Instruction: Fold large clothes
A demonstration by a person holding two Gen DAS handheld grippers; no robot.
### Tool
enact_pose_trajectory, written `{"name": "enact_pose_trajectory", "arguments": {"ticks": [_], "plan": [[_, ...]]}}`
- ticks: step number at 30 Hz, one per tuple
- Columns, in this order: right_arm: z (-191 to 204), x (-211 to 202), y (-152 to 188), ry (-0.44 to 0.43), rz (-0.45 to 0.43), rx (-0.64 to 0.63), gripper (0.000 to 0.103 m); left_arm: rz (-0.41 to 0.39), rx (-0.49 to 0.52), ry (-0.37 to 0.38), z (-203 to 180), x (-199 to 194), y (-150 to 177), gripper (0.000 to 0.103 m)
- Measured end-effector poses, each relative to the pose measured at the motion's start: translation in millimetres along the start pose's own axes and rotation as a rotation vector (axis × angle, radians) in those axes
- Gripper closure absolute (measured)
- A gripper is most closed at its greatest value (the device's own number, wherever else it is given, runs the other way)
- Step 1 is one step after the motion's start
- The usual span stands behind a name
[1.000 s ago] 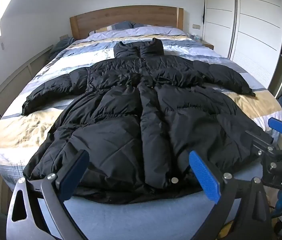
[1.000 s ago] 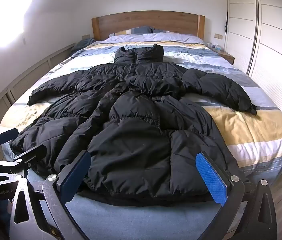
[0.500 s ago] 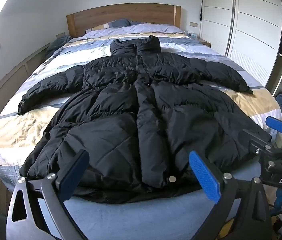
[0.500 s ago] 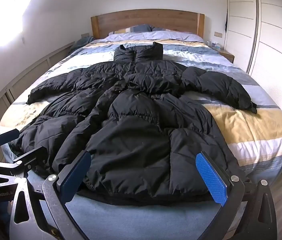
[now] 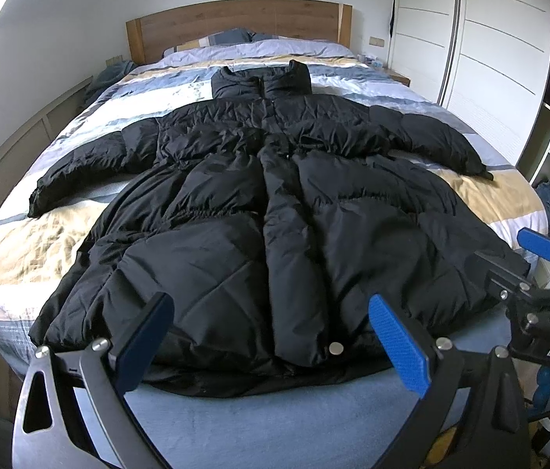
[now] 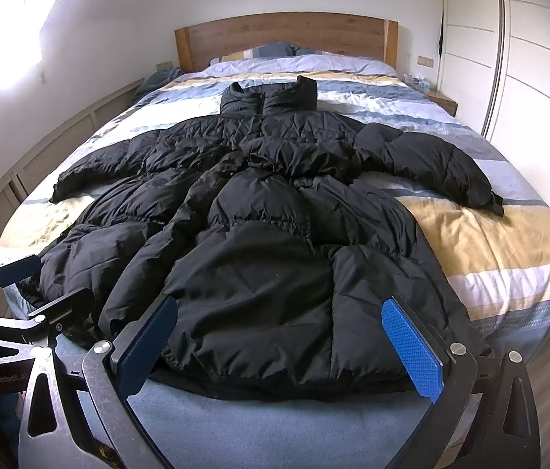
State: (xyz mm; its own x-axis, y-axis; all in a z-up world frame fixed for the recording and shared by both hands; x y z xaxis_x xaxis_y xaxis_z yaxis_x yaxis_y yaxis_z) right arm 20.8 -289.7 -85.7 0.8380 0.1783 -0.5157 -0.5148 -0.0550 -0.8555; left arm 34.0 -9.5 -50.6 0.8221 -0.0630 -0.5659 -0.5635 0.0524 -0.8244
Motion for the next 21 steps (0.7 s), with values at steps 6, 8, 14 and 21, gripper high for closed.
{"name": "enact_pose_trajectory", "arguments": {"ticks": [6,8,14,21], "plan": [[-2,5,1,0.002,0.013,0.007,0.0,0.009,-0.002,0.007,2,5,-2,0.002],[-2,6,2,0.003,0.018,0.008,0.0,0.013,-0.002,0.008,2,6,-1,0.002],[-4,12,3,0.0,0.033,0.023,0.0,0.032,-0.004,0.011,3,12,-2,0.002],[-8,20,5,0.002,0.049,0.039,0.0,0.06,-0.011,0.008,5,21,-2,0.002]]}}
Point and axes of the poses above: each gripper's, at about its wrist camera, not at the fingertips, and x roughly the way its jaws point, z to its left, y to its underside, the point moved 4 cm from there along x, roughly the way its jaws point, and after that the axes turned 14 degrees about -z, right-handed, at the moved point
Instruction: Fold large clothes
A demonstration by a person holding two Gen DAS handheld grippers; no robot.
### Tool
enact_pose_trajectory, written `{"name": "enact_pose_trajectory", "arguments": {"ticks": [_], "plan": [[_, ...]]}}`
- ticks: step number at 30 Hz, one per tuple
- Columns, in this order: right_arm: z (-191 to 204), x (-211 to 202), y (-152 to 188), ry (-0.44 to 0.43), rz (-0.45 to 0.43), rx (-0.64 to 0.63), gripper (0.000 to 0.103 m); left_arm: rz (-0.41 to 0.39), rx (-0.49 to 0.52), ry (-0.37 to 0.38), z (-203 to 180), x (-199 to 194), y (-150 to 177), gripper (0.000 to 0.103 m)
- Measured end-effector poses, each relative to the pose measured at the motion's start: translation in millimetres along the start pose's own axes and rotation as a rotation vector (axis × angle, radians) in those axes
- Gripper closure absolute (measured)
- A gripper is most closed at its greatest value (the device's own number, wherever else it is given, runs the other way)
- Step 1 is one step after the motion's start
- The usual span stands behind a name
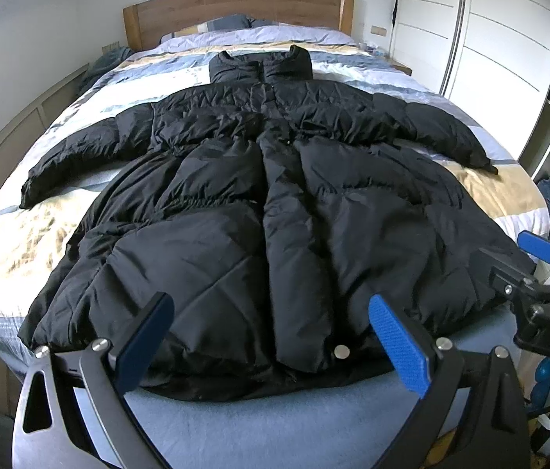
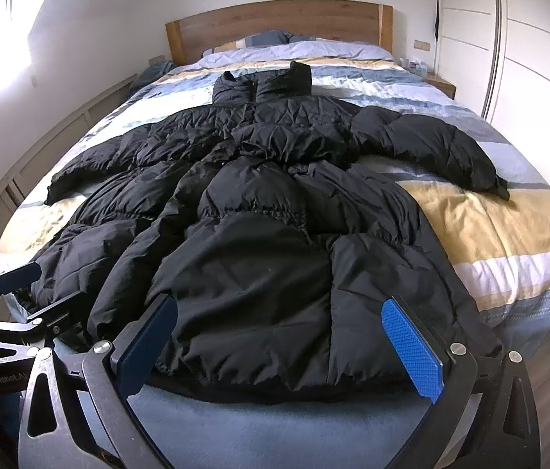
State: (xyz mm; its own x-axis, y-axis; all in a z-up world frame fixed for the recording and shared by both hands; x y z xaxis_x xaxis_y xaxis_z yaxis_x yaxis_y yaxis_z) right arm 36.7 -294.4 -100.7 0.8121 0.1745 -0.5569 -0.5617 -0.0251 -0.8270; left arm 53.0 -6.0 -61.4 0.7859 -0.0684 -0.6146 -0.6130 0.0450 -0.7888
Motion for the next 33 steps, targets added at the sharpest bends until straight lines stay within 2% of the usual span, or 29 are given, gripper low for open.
{"name": "enact_pose_trajectory", "arguments": {"ticks": [14,19,23,29,33], "plan": [[-4,16,0,-0.012,0.059,0.021,0.0,0.065,-0.001,-0.006,8,18,-3,0.002],[-5,16,-10,-0.02,0.066,0.015,0.0,0.051,0.009,-0.018,12,16,-16,0.002],[-10,10,-33,-0.028,0.033,0.032,0.0,0.008,-0.006,-0.036,24,10,-40,0.002],[-11,-5,-87,-0.045,-0.077,0.024,0.0,-0.068,0.001,-0.027,40,-1,-86,0.002],[-12,-11,-132,-0.052,-0.161,-0.001,0.0,-0.087,-0.03,0.039,55,-1,-130,0.002]]}}
Point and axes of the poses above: each gripper's, at about its wrist camera, not at the fingertips, and x roughly the way its jaws point, z to its left, y to its underside, the point moved 4 cm from there along x, roughly the way its jaws point, and after that the axes turned 14 degrees about -z, right-handed, at the moved point
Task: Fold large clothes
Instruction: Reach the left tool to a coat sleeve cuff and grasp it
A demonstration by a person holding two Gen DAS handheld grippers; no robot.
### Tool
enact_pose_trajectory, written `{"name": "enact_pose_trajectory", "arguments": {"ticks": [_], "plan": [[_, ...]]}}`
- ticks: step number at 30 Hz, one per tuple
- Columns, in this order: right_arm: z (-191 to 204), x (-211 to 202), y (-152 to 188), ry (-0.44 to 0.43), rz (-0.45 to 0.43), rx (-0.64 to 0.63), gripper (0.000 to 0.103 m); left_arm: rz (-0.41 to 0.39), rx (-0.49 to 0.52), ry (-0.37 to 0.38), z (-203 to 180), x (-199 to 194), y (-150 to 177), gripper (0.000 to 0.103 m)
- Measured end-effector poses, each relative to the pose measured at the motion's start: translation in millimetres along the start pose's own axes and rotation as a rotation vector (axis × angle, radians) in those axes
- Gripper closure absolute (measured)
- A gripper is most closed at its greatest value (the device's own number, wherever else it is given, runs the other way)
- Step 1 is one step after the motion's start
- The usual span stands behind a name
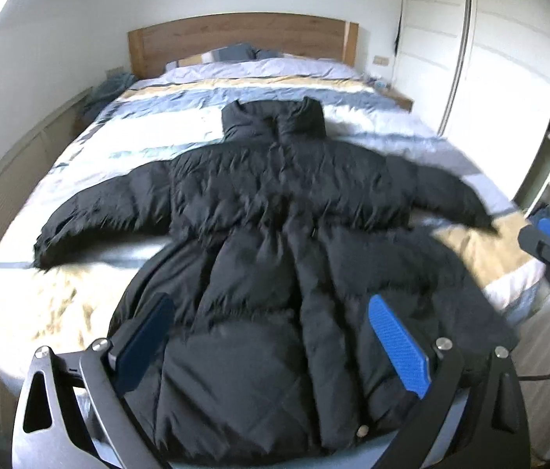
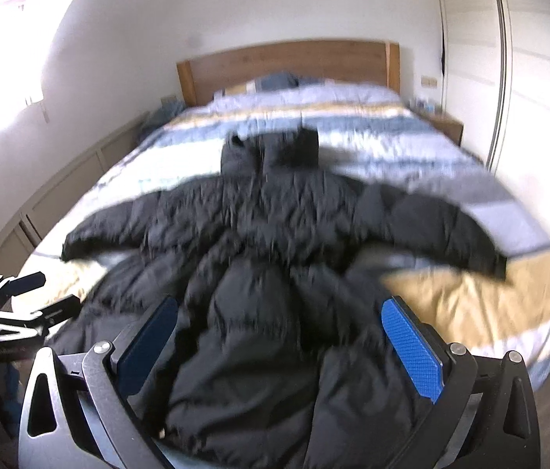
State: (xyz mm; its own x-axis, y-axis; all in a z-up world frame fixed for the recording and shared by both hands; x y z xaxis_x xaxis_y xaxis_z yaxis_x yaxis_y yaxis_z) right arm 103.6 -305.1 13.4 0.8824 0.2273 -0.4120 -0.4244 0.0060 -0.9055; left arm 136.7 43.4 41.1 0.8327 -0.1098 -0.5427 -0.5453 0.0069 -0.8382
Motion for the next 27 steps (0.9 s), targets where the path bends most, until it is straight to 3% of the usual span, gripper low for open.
{"name": "enact_pose_trajectory", "arguments": {"ticks": [5,11,15,19,27], "plan": [[-6,12,-51,0.005,-0.101,-0.009,0.0,-0.03,-0.12,0.05,30,17,-59,0.002],[-18,47,-86,0.029,-0.145,-0.022,0.0,-0.032,-0.175,-0.05,70,62,-100,0.002],[-31,79,-90,0.047,-0.126,-0.015,0.0,0.022,-0.259,-0.1,103,98,-102,0.002],[-46,111,-87,0.076,-0.1,-0.001,0.0,0.049,-0.278,-0.171,131,133,-99,0.002],[-73,165,-58,0.14,0.003,0.04,0.0,0.109,-0.402,-0.244,193,189,-71,0.002]]}}
Point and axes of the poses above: each gripper's, at about its wrist camera, not at the fingertips, and x roughly the way its jaws point, z to its left, y to its underside, the point moved 4 cm from there along x, roughly the way its jaws point, and after that the axes turned 14 degrees about -z, right-handed, at the moved point
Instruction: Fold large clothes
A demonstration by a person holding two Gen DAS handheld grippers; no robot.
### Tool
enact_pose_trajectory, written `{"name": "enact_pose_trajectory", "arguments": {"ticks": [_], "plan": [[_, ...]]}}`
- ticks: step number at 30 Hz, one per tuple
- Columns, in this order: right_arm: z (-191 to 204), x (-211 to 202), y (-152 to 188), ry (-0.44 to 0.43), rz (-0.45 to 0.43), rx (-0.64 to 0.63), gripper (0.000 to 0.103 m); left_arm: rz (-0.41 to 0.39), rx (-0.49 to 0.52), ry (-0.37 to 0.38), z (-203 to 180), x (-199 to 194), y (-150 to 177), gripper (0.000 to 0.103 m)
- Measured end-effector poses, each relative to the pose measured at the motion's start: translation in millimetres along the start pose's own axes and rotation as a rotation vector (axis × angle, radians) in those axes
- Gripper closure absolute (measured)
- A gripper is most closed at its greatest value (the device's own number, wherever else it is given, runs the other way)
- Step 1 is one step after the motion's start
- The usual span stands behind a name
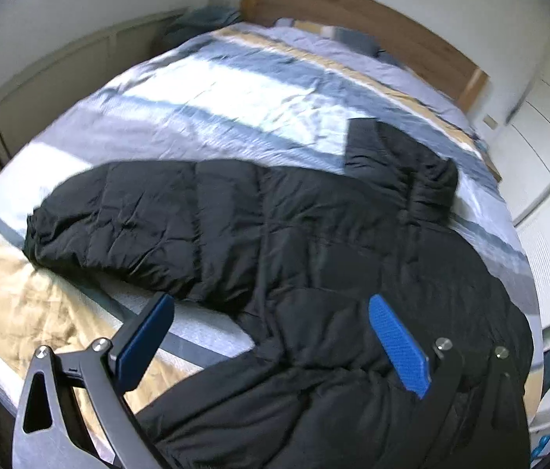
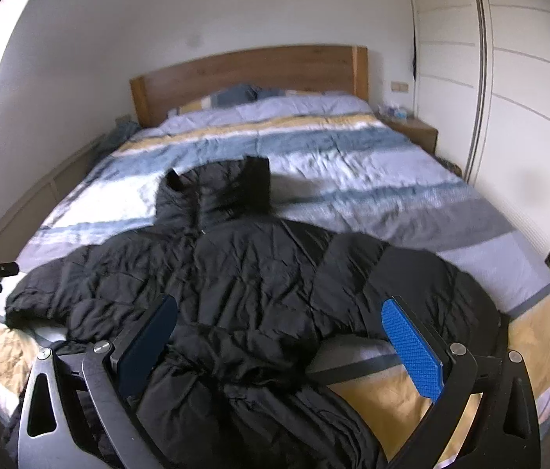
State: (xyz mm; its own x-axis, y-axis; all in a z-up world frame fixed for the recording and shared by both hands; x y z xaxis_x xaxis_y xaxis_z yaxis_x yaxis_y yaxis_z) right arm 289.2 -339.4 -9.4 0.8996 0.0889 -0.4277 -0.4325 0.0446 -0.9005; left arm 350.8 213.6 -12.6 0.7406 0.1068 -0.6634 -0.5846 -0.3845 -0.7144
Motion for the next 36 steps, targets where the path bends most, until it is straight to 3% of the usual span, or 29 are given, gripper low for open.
{"name": "enact_pose_trajectory", "arguments": {"ticks": [9,18,25,32,33,36], "plan": [[3,41,22,0.024,0.075,0.001,0.0,0.047,-0.201,-0.113,111,54,-4,0.002],[7,58,30,0.057,0.113,-0.007,0.0,0.048,-0.626,-0.102,238,82,24,0.002],[7,58,31,0.085,0.131,-0.04,0.0,0.005,-0.873,-0.045,289,110,41,0.004],[1,52,25,0.12,0.123,-0.055,0.0,-0.07,-0.933,-0.033,314,123,20,0.005],[0,51,24,0.124,0.123,-0.056,0.0,-0.072,-0.943,-0.033,317,124,19,0.008],[0,48,24,0.128,0.123,-0.057,0.0,-0.075,-0.959,-0.027,320,127,14,0.031]]}}
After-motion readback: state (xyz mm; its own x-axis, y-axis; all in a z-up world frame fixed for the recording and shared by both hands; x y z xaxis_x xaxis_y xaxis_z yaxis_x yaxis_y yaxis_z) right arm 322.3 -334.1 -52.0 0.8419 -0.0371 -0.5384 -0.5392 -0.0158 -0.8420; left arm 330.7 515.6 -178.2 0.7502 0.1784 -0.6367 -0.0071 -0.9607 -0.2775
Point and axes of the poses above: each gripper's, at about its wrist camera, not at the fingertips, and x roughly the way its jaws point, z to its left, y to its underside, the point moved 4 cm from there along x, roughly the way its jaws point, and after that the axes turned 14 degrees about -z, right-handed, at the moved point
